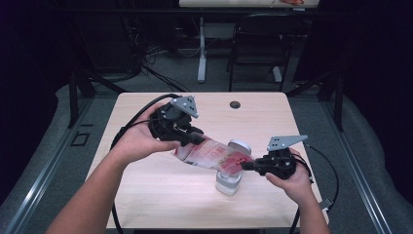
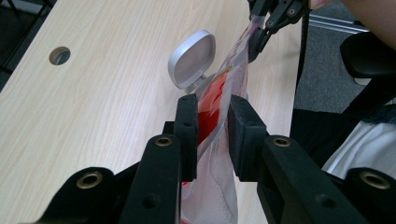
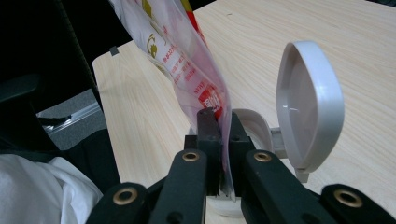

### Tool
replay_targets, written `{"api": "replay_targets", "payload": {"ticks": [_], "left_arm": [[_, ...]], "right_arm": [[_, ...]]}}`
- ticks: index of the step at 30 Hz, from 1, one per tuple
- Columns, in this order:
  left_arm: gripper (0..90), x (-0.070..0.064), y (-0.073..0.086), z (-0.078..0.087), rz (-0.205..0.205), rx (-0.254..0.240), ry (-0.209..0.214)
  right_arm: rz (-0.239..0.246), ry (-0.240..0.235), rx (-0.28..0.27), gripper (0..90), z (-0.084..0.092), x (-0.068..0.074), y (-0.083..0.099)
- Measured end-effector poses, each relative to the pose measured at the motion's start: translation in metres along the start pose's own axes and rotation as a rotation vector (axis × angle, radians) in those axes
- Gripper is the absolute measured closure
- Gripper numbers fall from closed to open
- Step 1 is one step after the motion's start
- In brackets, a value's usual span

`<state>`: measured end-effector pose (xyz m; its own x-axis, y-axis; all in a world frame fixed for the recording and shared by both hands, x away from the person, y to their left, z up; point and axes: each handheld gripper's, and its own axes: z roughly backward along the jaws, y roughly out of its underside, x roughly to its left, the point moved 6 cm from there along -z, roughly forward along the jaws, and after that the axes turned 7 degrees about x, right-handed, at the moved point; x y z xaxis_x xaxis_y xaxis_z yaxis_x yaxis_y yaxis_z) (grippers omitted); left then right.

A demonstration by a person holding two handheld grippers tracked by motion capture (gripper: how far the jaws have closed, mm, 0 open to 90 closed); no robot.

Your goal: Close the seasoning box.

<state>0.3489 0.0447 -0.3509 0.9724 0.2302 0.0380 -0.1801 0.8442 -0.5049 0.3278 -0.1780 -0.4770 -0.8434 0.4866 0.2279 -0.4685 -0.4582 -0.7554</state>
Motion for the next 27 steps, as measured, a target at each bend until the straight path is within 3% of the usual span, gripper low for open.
{"api": "replay_targets", "payload": {"ticks": [27], "left_arm": [[75.3,0.0004,-0.0001,-0.0009,-0.007,-0.002,0.003]], "right_arm": [[0.002,0.008,0.008,89.2,0.0020,-0.0008,0.0004]]}}
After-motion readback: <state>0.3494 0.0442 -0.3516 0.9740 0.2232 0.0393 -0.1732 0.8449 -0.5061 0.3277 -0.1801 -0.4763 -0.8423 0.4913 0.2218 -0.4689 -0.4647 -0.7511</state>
